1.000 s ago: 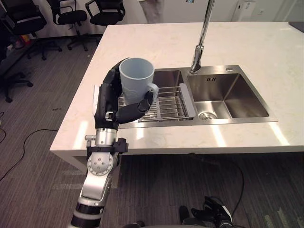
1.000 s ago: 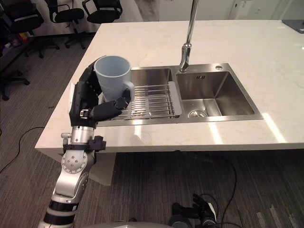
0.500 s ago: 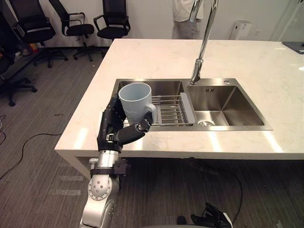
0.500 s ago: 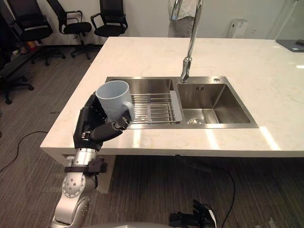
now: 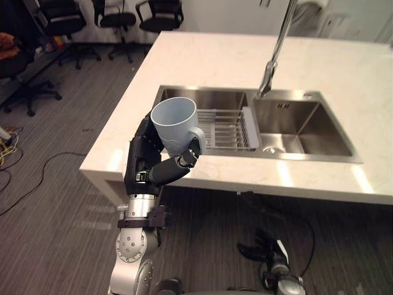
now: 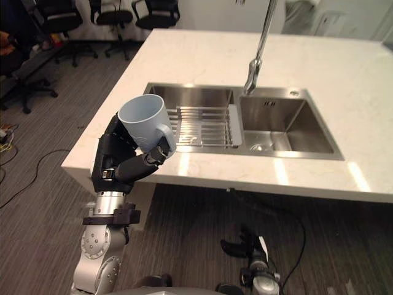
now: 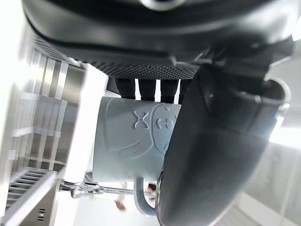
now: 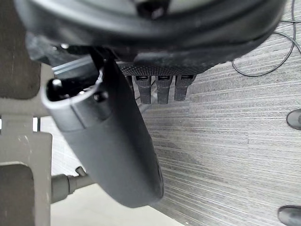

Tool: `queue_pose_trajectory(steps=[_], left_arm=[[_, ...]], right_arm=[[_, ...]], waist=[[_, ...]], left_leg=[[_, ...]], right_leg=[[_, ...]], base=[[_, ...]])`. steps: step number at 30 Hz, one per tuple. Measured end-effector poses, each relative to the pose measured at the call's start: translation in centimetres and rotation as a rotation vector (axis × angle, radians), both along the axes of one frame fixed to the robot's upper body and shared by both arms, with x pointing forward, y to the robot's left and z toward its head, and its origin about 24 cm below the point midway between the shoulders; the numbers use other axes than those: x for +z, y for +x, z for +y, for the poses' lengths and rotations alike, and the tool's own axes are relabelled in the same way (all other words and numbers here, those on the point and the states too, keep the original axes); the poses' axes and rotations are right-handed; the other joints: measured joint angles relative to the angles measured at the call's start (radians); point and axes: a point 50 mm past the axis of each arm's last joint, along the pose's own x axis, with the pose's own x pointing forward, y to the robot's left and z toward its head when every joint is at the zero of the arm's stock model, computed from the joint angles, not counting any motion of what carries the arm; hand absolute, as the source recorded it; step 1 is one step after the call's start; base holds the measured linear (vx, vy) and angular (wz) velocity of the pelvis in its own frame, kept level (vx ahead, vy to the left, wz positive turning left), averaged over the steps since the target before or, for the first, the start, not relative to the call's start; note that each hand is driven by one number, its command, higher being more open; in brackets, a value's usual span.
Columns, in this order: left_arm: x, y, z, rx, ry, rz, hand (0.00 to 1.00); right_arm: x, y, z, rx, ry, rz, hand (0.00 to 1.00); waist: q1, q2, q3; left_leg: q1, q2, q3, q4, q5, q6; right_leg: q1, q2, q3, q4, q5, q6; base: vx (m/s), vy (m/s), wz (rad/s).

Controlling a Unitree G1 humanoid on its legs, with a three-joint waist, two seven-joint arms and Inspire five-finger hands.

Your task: Walk over to the sink, pick up the cup, carry it to the dishwasher, place the cup inside the dishwasher, then close the dishwasher door

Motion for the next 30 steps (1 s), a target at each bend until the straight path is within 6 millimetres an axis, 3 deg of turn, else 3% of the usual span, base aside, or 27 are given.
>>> queue_pose_trajectory(steps=[5,8,9,11,12,14,16,19,25,28,30], left_arm=[[0.3,0.0,0.2,0.011,-0.014,-0.010,0.30],[1.0,-0.2,-0.3,-0.018,-0.037,-0.043,0.30],[1.6,0.0,-1.1,-0.055,-0.045,-0.073,0.30],[2.0,0.0,-1.9,-0.090,-0.055,-0.092,0.30],[2.1,0.1,-2.2,-0.101,-0.066,-0.102,0.30],[1.6,0.3,-2.1,-0.100,-0.044,-0.089,0.30],[0.4,0.9,-1.6,-0.070,-0.026,-0.039,0.30],[-1.2,1.2,-1.4,-0.058,-0.006,0.034,0.30],[-1.9,1.1,-1.1,-0.065,0.031,0.080,0.30],[-2.3,0.9,-1.2,-0.063,0.015,0.103,0.30],[-2.7,0.6,-1.5,-0.070,-0.006,0.121,0.30]], right_arm=[[0.0,-0.3,-0.2,-0.039,-0.007,0.004,0.90],[0.5,-0.5,-0.4,-0.097,0.010,-0.030,0.90],[0.6,-0.8,-0.5,-0.125,0.006,-0.039,0.90],[0.6,-1.0,-0.8,-0.132,-0.006,-0.034,0.90],[0.6,-1.2,-1.1,-0.135,-0.015,-0.028,0.90],[0.1,-1.4,-0.3,-0.136,0.008,-0.006,0.90],[-0.5,-1.6,0.5,-0.122,0.032,0.023,0.90],[-1.2,-2.0,1.1,-0.100,0.049,0.061,0.90],[-1.3,-1.3,1.1,-0.093,0.044,0.067,0.90],[-1.1,-0.4,0.9,-0.059,0.024,0.057,0.90],[-1.0,-0.5,0.3,-0.036,-0.010,0.062,0.90]], waist=[[-0.002,-0.002,0.023],[-0.017,-0.010,0.023],[-0.034,-0.025,0.025],[-0.051,-0.020,0.021],[-0.058,0.014,-0.003],[-0.060,-0.021,-0.023],[-0.059,-0.032,-0.033],[-0.060,-0.032,-0.034],[-0.074,-0.039,-0.036],[-0.071,-0.033,-0.034],[-0.078,-0.018,-0.022]], left_leg=[[-0.022,0.008,-0.024,0.032,0.008,-0.009],[-0.024,0.023,0.080,-0.012,-0.008,0.002],[-0.048,0.051,0.176,0.047,-0.036,0.065],[-0.042,0.094,0.267,0.135,-0.052,0.080],[0.008,0.112,0.282,0.074,-0.027,0.009],[0.030,0.048,0.278,-0.005,-0.004,0.028],[0.048,-0.011,0.266,-0.081,0.025,0.043],[0.053,-0.049,0.252,-0.105,0.033,0.048],[0.053,-0.073,0.226,-0.101,0.031,0.066],[0.070,-0.070,0.215,-0.100,0.011,0.061],[0.095,-0.075,0.165,-0.099,-0.007,0.071]], right_leg=[[0.027,-0.011,-0.057,0.006,0.000,-0.017],[0.030,-0.051,-0.121,-0.002,0.018,-0.002],[0.036,-0.095,-0.181,-0.013,0.024,-0.002],[0.053,-0.119,-0.227,-0.016,0.021,0.002],[0.064,-0.116,-0.250,-0.005,0.008,0.042],[0.062,-0.145,-0.226,-0.028,0.011,0.054],[0.078,-0.162,-0.194,-0.078,0.037,0.065],[0.105,-0.171,-0.177,-0.131,0.052,0.068],[0.152,-0.177,-0.187,-0.192,0.079,0.087],[0.135,-0.179,-0.183,-0.107,0.060,0.063],[0.075,-0.206,-0.175,0.126,0.035,0.034]], base=[[-0.15,-0.011,0.36],[-0.15,0.031,0.72],[-0.13,0.116,1.22],[-0.07,0.186,1.06],[-0.03,0.209,0.76],[-0.02,0.167,0.48],[0.05,0.140,0.40],[0.08,0.109,0.27],[0.14,0.017,0.13],[0.06,0.009,0.12],[0.02,0.074,0.55]])
